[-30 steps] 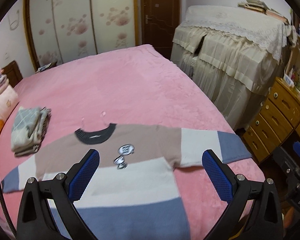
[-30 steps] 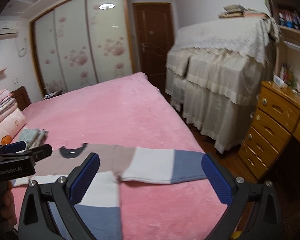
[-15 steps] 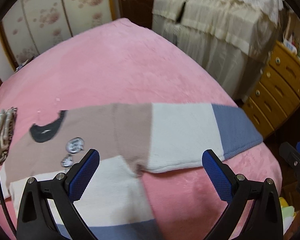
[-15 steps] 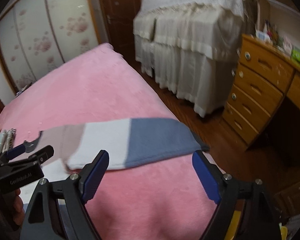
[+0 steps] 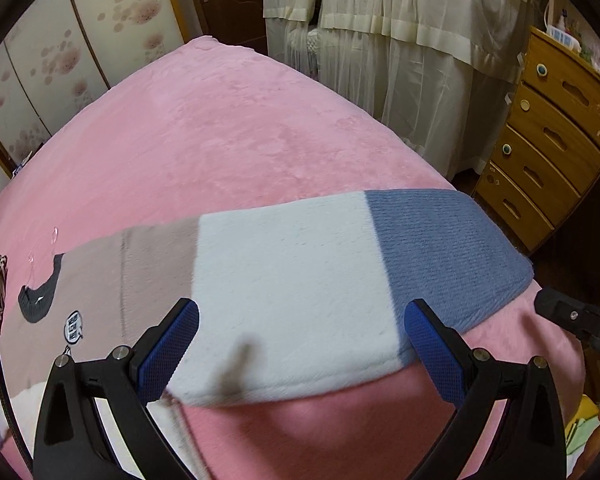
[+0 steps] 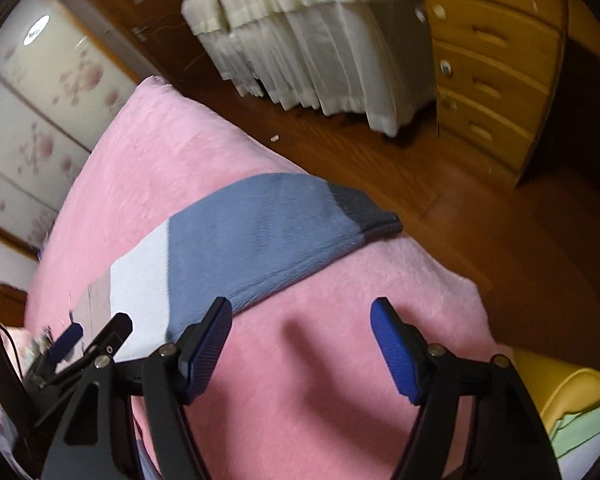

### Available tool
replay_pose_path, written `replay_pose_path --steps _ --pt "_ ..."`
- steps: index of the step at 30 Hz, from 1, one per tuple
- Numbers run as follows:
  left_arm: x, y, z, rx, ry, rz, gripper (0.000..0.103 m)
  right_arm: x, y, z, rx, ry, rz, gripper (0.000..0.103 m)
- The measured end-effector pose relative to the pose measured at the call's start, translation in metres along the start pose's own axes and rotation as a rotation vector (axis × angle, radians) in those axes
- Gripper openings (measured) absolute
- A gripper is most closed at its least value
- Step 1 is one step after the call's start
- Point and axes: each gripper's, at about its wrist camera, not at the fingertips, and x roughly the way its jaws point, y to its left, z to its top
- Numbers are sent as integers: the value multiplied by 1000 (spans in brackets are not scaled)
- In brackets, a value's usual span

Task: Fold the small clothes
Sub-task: 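Move the right tool to the sweater sleeve cuff and grasp it, then fold the grasped sleeve across the sweater body with the right tool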

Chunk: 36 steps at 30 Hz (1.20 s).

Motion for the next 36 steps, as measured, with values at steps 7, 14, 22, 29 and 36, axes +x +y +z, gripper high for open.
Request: replay_pose_path --steps 7,14,22,29,36 --pt "10 -9 6 -3 9 13 102 35 -25 17 152 33 74 64" --pt "7 -4 8 -22 12 1 102 58 -33 35 201 6 72 38" --pt "-14 27 5 -69 7 18 102 18 11 34 19 -187 79 11" --pt "-54 102 -3 -187 -24 36 102 -41 110 18 -273 -309 198 11" --pt "-86 203 -41 -389 -40 45 102 -47 221 -39 -562 -283 297 11"
